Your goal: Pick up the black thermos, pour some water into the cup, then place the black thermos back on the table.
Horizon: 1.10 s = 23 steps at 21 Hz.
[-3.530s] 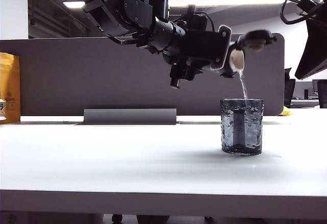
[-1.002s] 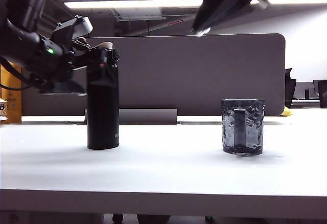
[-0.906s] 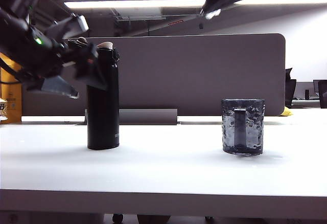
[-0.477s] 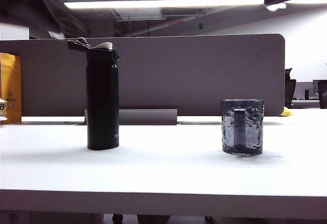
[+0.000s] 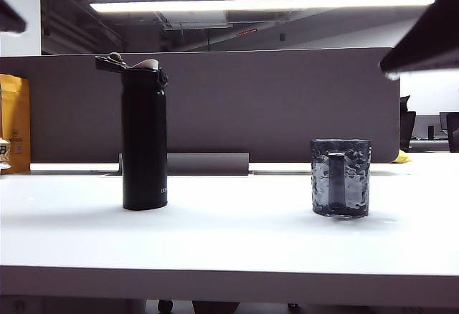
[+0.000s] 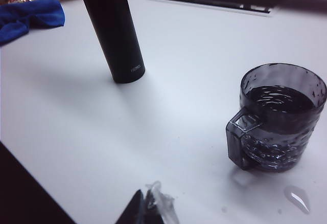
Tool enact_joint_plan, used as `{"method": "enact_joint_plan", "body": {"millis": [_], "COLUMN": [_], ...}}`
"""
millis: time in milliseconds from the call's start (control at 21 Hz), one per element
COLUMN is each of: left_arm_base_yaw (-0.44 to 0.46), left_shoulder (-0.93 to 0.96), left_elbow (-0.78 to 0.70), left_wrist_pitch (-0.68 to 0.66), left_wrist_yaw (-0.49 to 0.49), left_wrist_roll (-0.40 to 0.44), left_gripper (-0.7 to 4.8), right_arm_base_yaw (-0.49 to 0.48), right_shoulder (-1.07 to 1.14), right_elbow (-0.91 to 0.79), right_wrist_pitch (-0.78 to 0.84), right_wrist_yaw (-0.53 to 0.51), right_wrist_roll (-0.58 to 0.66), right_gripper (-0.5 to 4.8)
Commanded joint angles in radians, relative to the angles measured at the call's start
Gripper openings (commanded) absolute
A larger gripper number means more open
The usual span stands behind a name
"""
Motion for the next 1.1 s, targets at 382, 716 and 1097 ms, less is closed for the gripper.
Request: {"method": "enact_joint_plan", "body": {"millis": [382,716,1097], "left_arm_base_yaw": [0.002,0.002,0.002], "left_shoulder": [-0.364,-0.38,-0.38], "left_elbow": [-0.254,-0.343,-0.372], "left_wrist_pitch": [0.01,0.025,0.025], "left_wrist_yaw": [-0.134,-0.133,-0.138], "left_wrist_roll": [-0.072,-0.114,-0.103], "left_gripper": [-0.05,-0.05,-0.05], "right_arm_base_yaw": [0.001,0.002,0.003], "right_shoulder": [0.0,0.0,0.0], "right_elbow": [-0.184,-0.27,-0.281], "right_wrist_pitch": [0.173,0.253,0.183], "right_wrist_yaw": [-0.038,-0.092,-0.09], "right_wrist_roll": [0.056,0.082,0.082], "right_gripper": [-0.01,-0.01,0.0]}}
